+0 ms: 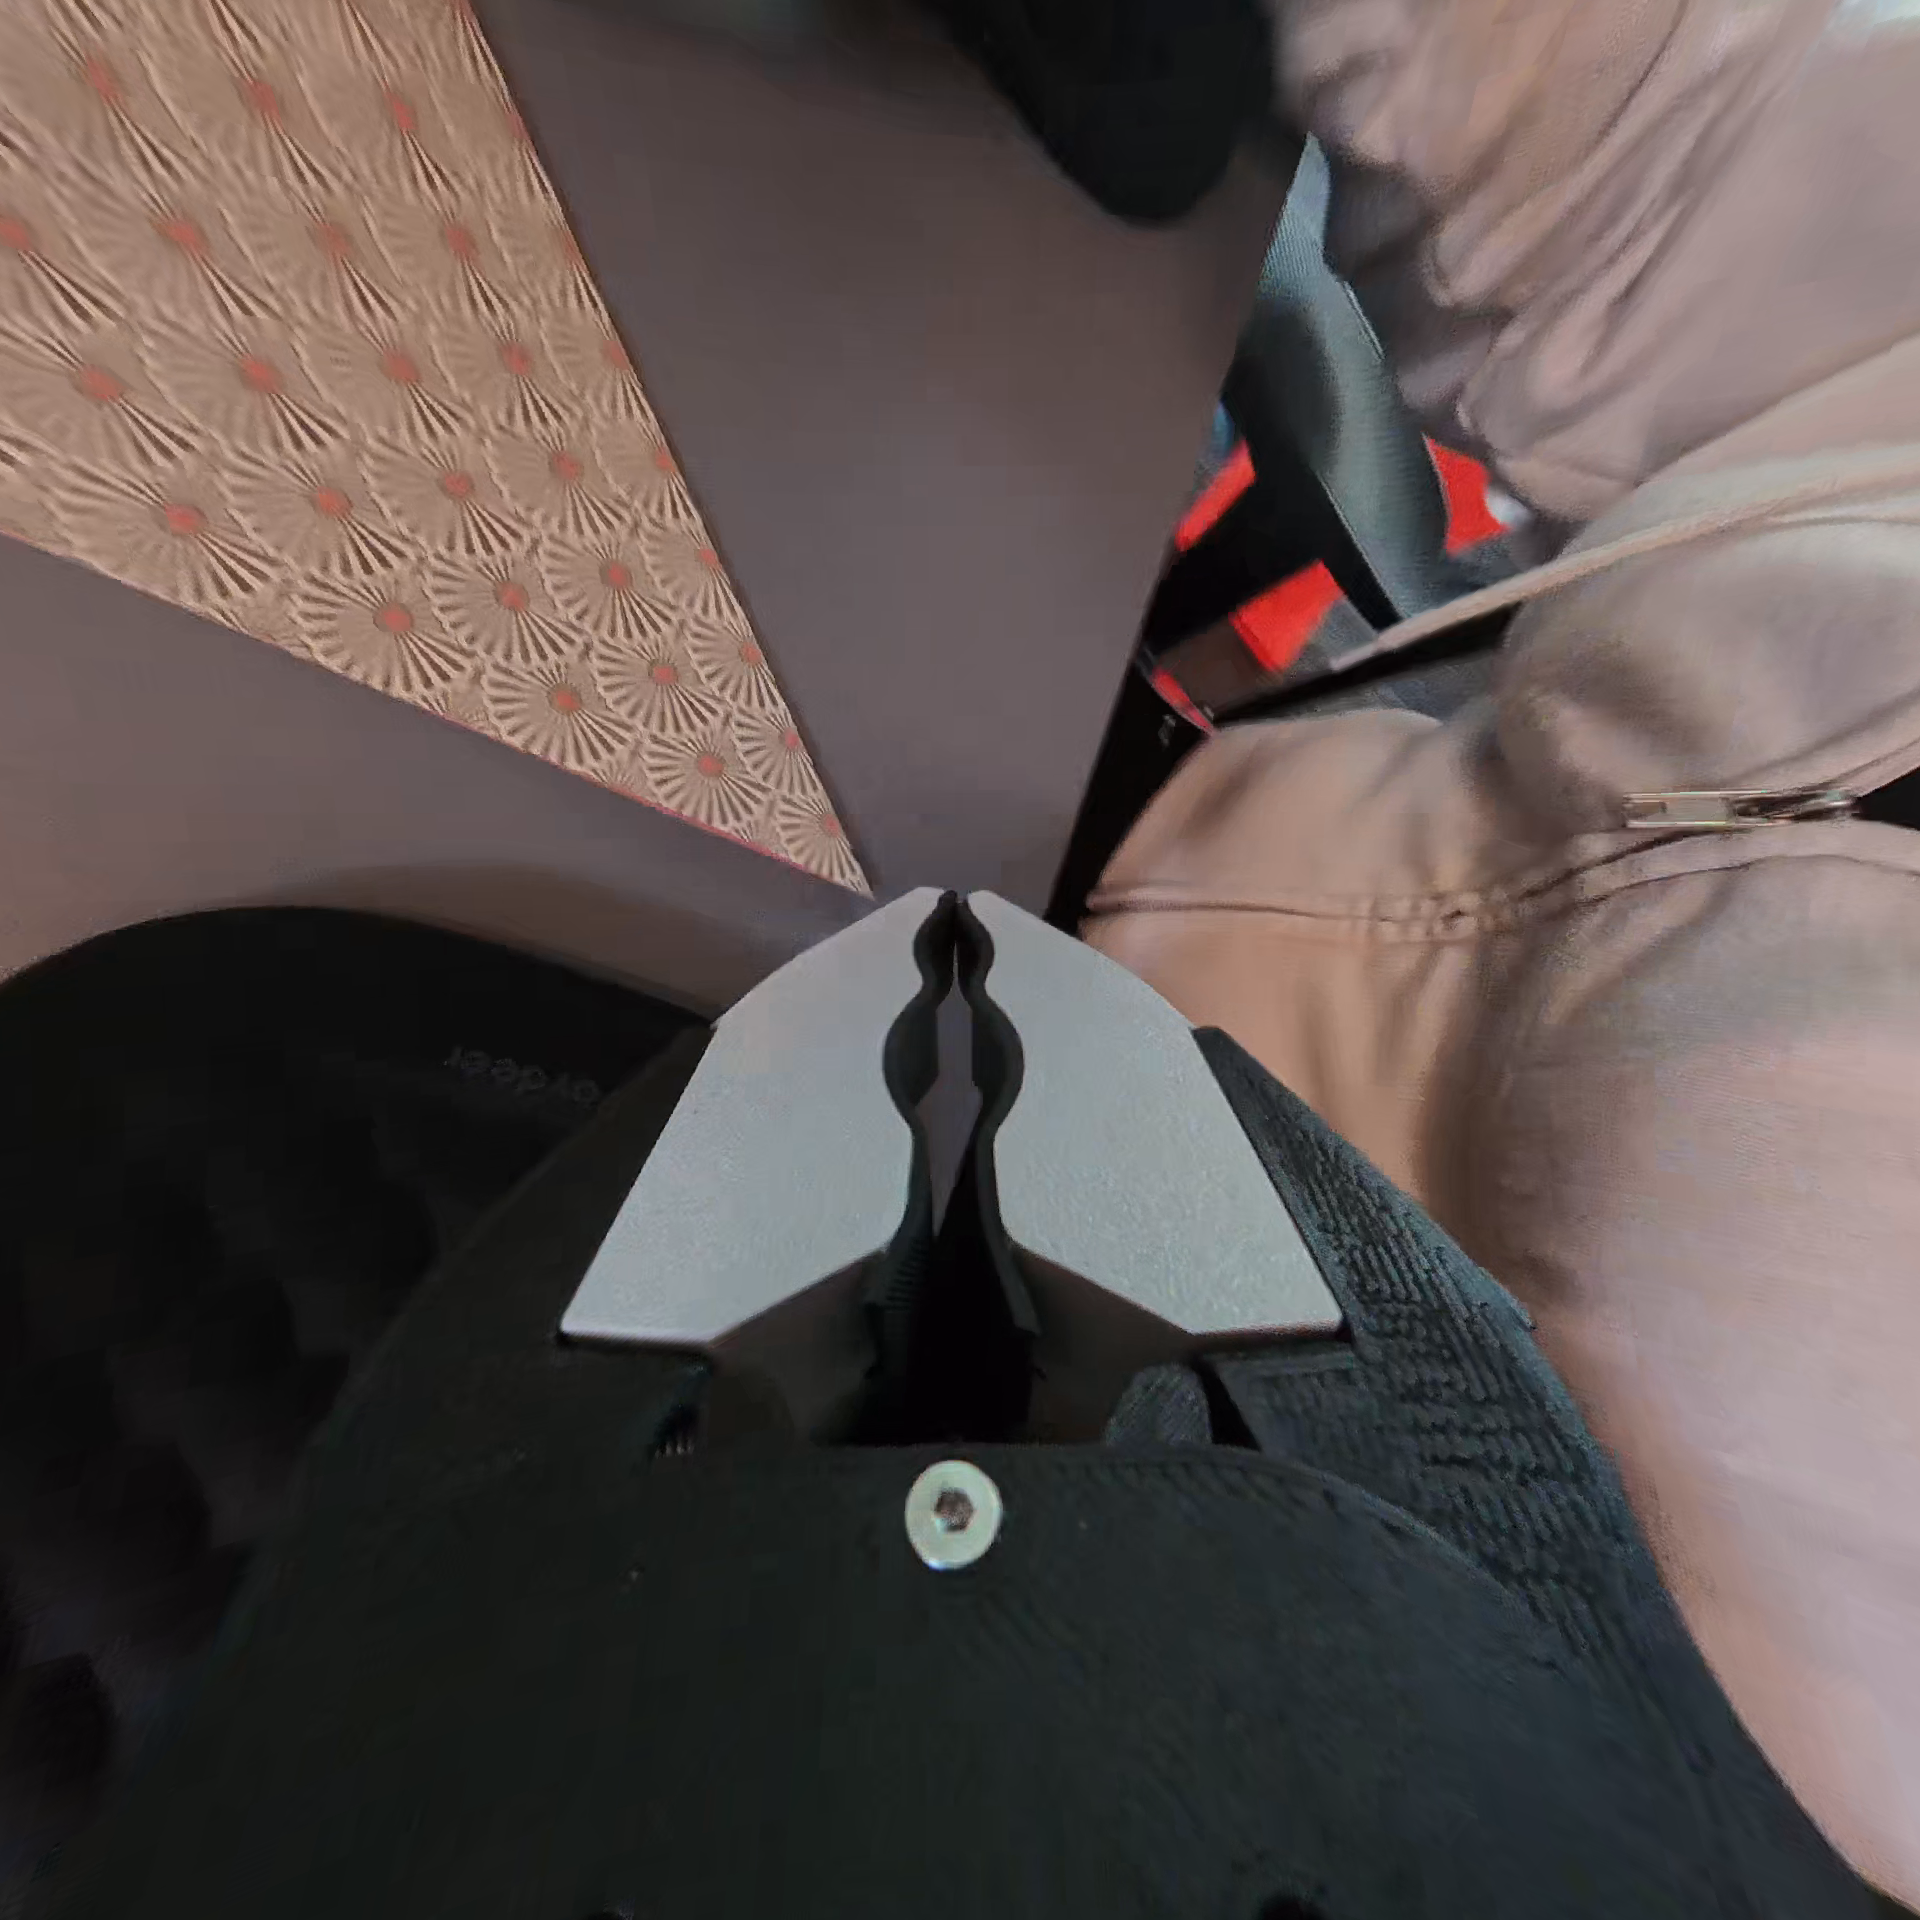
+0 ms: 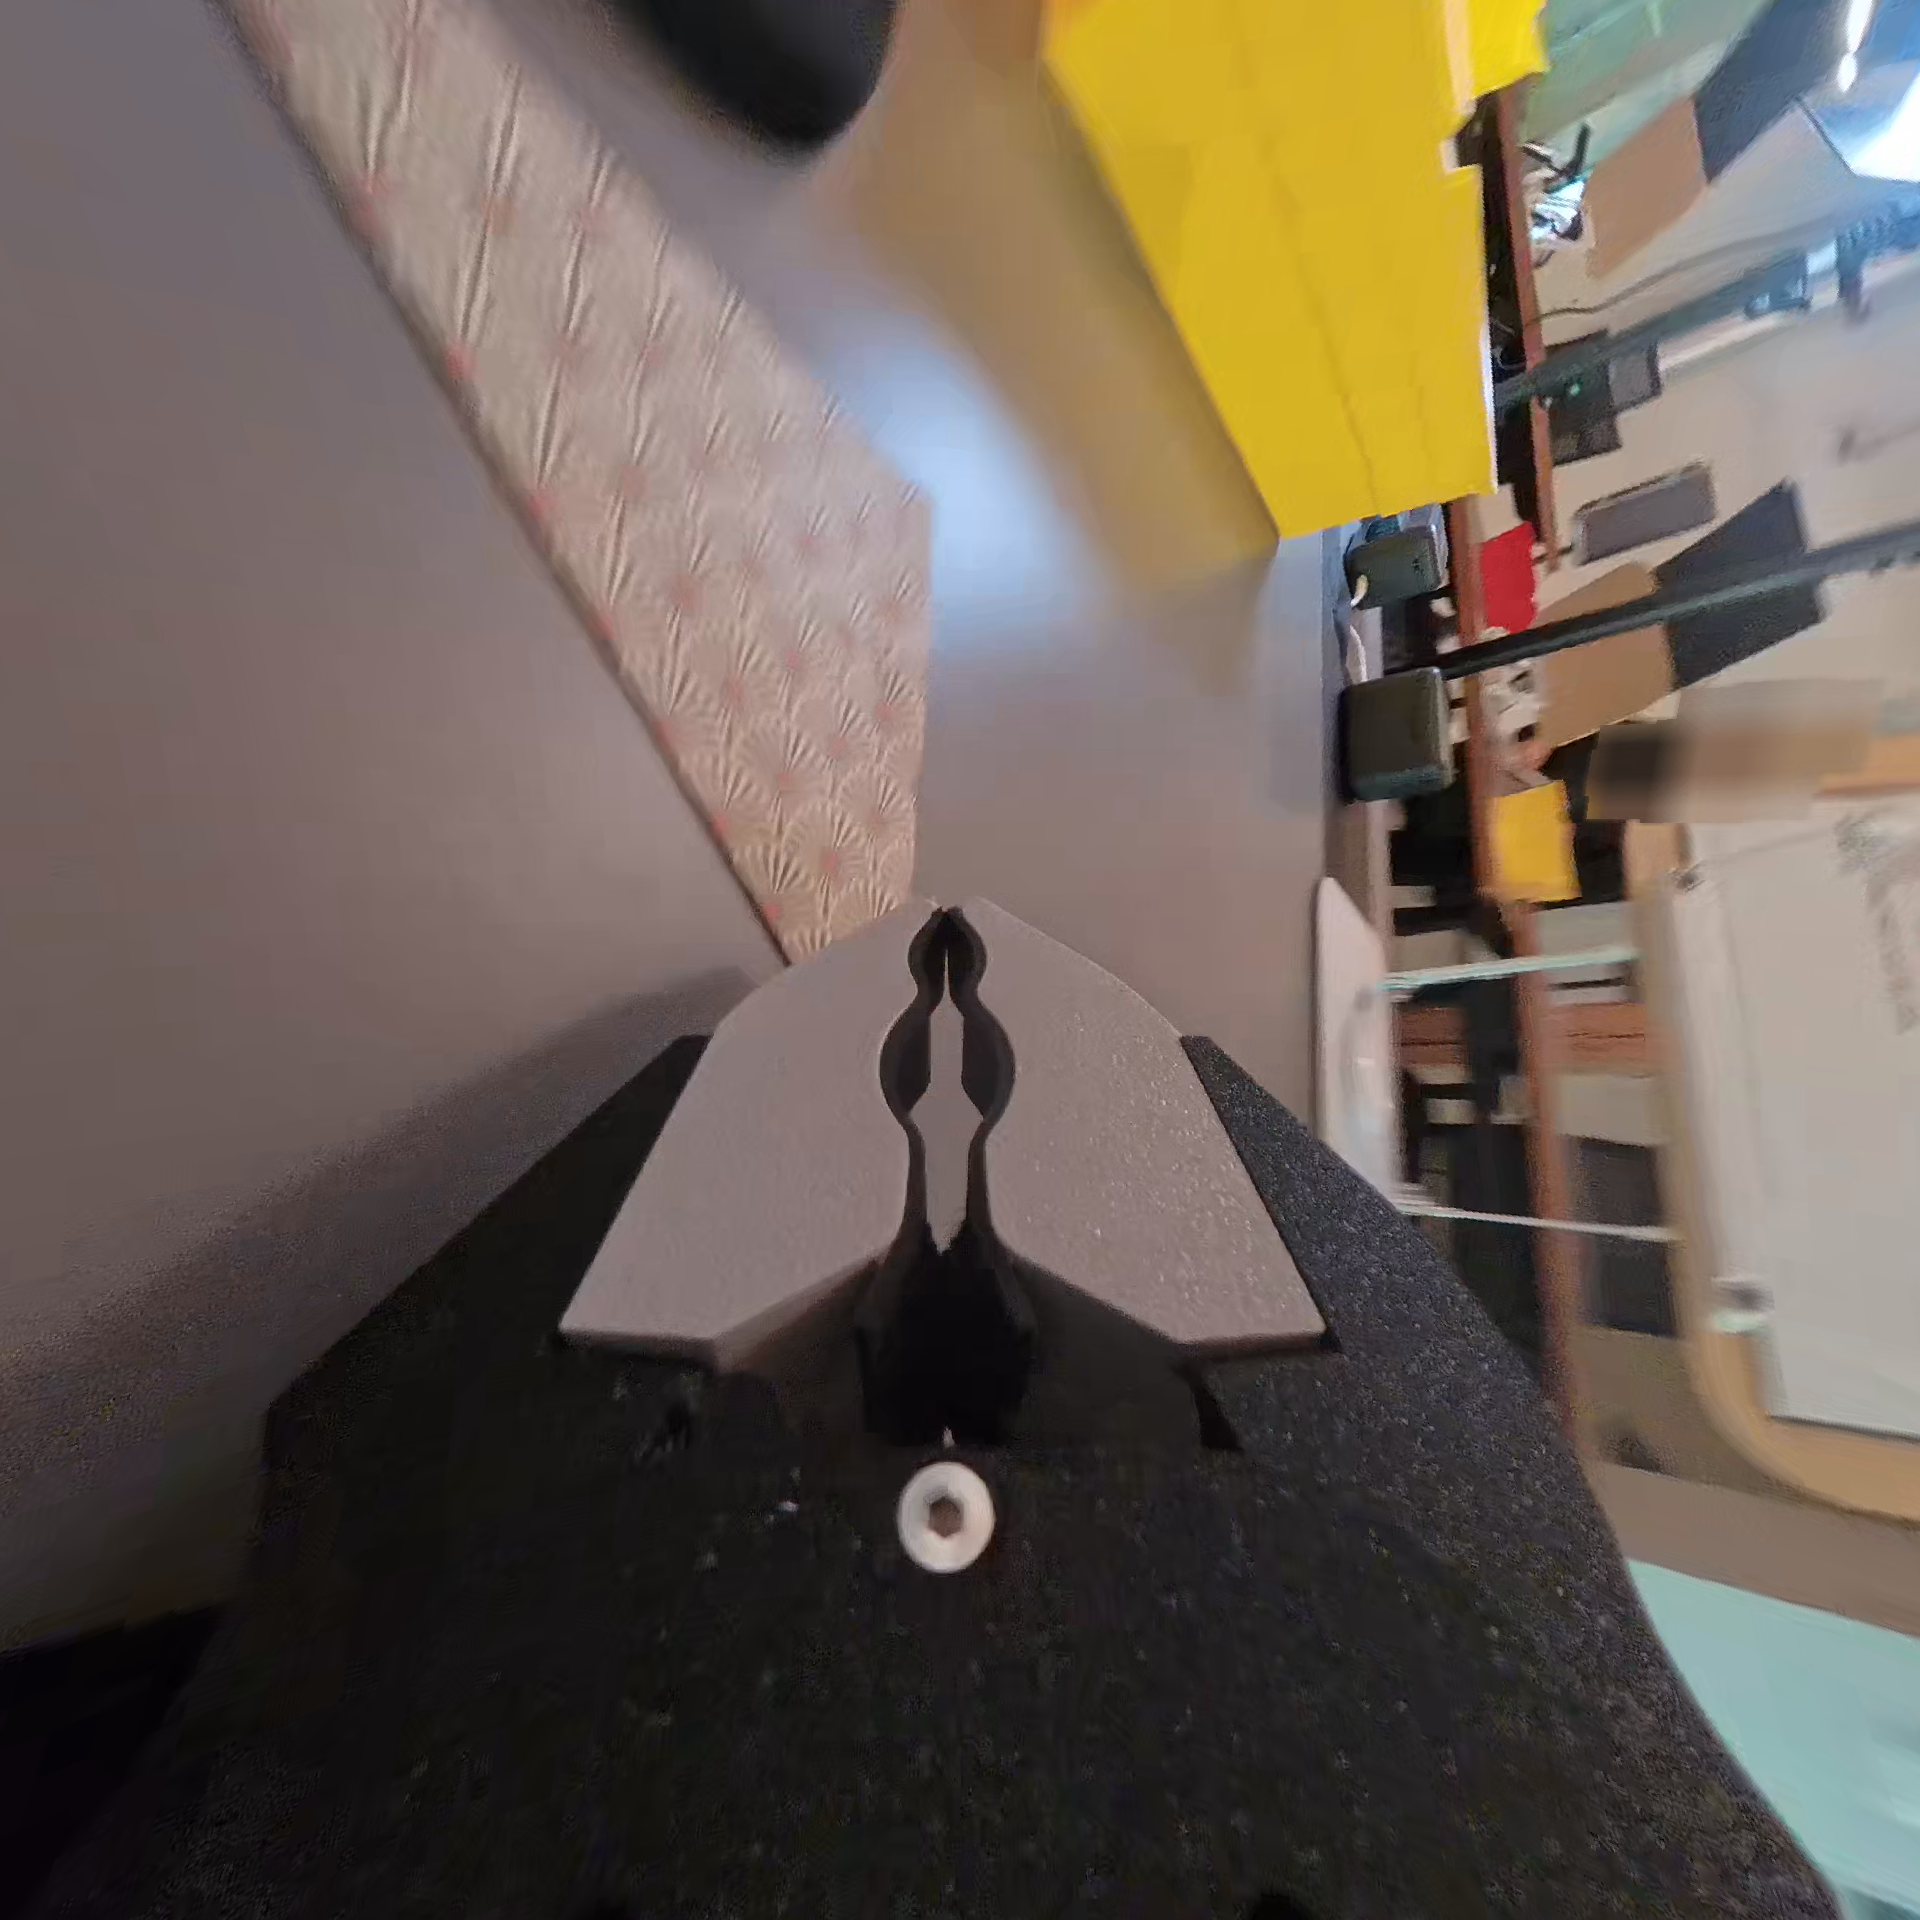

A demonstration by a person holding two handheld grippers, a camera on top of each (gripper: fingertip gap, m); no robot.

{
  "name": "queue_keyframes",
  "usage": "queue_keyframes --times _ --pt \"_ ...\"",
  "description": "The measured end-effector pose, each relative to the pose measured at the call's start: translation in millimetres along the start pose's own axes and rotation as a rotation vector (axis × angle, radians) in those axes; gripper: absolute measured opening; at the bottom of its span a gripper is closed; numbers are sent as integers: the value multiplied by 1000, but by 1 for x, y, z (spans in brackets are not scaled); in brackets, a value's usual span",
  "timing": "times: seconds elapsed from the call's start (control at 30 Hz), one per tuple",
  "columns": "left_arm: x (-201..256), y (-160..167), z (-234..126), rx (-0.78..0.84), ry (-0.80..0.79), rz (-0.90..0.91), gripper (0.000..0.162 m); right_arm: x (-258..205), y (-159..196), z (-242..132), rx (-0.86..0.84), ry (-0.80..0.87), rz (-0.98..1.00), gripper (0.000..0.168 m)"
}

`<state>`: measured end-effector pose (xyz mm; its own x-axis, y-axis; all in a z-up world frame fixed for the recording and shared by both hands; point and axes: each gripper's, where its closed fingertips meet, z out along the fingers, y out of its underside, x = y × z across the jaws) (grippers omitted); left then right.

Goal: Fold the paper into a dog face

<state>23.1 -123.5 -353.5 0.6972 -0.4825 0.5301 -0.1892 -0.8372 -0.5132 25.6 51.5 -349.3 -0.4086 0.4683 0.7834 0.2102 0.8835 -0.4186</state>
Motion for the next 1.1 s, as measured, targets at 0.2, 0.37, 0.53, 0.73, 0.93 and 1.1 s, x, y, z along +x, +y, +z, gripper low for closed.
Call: queue_keyframes --times 0.2,0.37,0.53,0.73,0.93,1.1 --pt "3 -12 10 266 -162 136 0 -14 -61 -13 234 -236 556 65" --pt "3 -23 -12 464 -302 213 97 -63 -93 -7 147 -496 605 112" --pt "4 -6 -17 341 -400 398 127 -89 -110 4 82 -542 529 118" --pt "16 -4 -29 403 -405 526 115 -131 -114 -11 -14 -599 319 107" --pt "29 -2 -16 369 -342 651 101 -129 -137 -45 181 -522 338 78" --pt "25 -5 8 230 -331 786 91 -136 -129 -30 104 -295 156 32"
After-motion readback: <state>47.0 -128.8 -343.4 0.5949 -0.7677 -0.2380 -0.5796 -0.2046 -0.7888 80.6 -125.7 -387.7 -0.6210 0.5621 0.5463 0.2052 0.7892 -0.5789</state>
